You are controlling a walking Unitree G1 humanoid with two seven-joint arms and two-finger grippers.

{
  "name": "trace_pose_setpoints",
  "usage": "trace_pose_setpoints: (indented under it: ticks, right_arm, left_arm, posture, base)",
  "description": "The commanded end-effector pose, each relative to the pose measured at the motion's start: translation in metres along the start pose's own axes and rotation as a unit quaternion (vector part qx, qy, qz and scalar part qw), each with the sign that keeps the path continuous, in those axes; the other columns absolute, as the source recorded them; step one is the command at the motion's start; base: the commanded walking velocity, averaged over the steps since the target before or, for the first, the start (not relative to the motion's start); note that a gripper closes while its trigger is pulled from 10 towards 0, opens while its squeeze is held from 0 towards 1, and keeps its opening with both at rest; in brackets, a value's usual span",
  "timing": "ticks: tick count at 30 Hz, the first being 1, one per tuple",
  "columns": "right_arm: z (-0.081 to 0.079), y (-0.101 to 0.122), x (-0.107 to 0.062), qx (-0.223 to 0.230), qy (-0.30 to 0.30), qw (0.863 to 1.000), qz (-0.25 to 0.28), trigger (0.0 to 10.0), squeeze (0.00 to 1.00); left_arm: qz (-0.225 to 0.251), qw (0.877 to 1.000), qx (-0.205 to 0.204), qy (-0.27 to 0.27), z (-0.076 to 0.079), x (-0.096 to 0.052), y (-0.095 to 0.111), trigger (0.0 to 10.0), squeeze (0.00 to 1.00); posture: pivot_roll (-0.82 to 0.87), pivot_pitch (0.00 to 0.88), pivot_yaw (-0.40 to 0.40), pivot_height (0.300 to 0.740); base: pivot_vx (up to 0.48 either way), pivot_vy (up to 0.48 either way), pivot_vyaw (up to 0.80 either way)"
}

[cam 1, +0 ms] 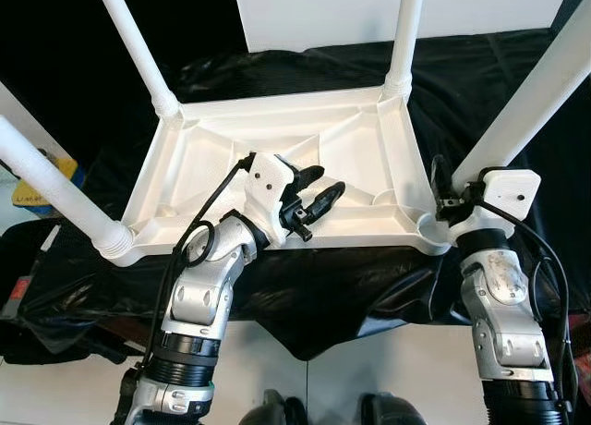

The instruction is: Building children table

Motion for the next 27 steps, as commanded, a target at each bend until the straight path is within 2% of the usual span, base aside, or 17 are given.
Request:
trace_pose_setpoints:
  ticks: [1, 8, 13, 23, 27]
  right_arm:
    - [-0.002, 0.0, -0.001, 0.006, 0.005, 1.0, 0.005, 10.0, 0.0]
    - [-0.005, -0.008, -0.002, 0.002, 0.018, 1.0, -0.003, 10.0, 0.0]
    - [-0.012, -0.01, 0.003, 0.005, 0.031, 1.0, 0.0, 10.0, 0.0]
    - [0.0, -0.022, -0.002, -0.012, 0.018, 1.0, -0.015, 10.0, 0.0]
    - [0.003, -0.027, -0.005, -0.015, 0.014, 1.0, -0.023, 10.0, 0.0]
  left_arm:
    - [-0.01, 0.999, 0.0, -0.034, 0.008, -0.003, -0.007, 10.0, 0.0]
    - [-0.007, 0.999, -0.003, -0.042, 0.011, -0.003, -0.007, 10.0, 0.0]
    - [-0.009, 0.999, 0.002, -0.053, 0.014, -0.006, -0.008, 10.0, 0.0]
    - [-0.016, 0.996, 0.016, -0.083, 0.03, -0.008, -0.014, 10.0, 0.0]
    - [-0.017, 0.996, 0.008, -0.091, 0.036, -0.008, -0.016, 10.0, 0.0]
  posture:
    - [-0.19, 0.054, 0.093, 0.74]
    - [-0.14, 0.047, 0.063, 0.74]
    - [-0.12, 0.05, 0.049, 0.74]
    - [-0.1, 0.064, 0.014, 0.74]
    - [-0.11, 0.065, 0.01, 0.74]
  base:
    - [0.0, 0.0, 0.0]
    - [0.0, 0.0, 0.0]
    - [0.0, 0.0, 0.0]
    - [0.0, 0.0, 0.0]
    - [0.0, 0.0, 0.0]
Point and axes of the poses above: a point about 5 cm out from each wrist's last joint towards the gripper, its own x axis pointing out of the wrist towards the gripper, its own y axis along the axis of the wrist's last joint, z = x × y, the point moved 6 cm from there along x, pointing out of the wrist towards the gripper, and after that the axes turned 7 degrees about -x, right-handed, at the moved point
